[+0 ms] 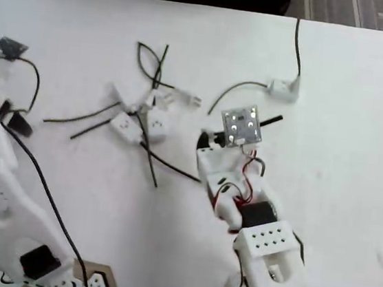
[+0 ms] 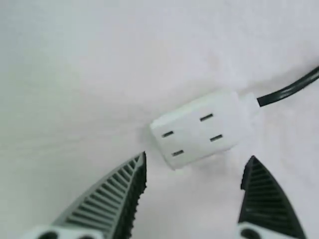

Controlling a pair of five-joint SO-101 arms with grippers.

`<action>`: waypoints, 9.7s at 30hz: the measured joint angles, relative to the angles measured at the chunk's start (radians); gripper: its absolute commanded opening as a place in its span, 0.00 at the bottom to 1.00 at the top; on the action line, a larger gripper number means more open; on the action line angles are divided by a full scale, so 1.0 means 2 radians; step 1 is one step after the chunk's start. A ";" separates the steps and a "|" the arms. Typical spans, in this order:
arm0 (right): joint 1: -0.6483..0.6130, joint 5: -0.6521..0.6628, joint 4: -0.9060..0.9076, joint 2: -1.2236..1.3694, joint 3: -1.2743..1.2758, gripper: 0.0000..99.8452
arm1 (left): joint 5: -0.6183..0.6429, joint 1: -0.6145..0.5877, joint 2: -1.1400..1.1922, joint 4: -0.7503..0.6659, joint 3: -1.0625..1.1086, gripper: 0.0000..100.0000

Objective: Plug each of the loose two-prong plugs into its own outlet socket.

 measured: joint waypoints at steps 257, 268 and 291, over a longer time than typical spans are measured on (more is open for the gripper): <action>-0.007 0.210 0.103 0.309 -0.139 0.02 | 0.298 0.308 -0.583 -0.196 0.637 0.02; 0.086 0.210 0.104 0.223 -0.131 0.02 | 0.298 0.308 -0.583 -0.196 0.637 0.02; 0.236 0.126 -0.031 0.423 -0.301 0.02 | 0.298 0.308 -0.583 -0.196 0.637 0.02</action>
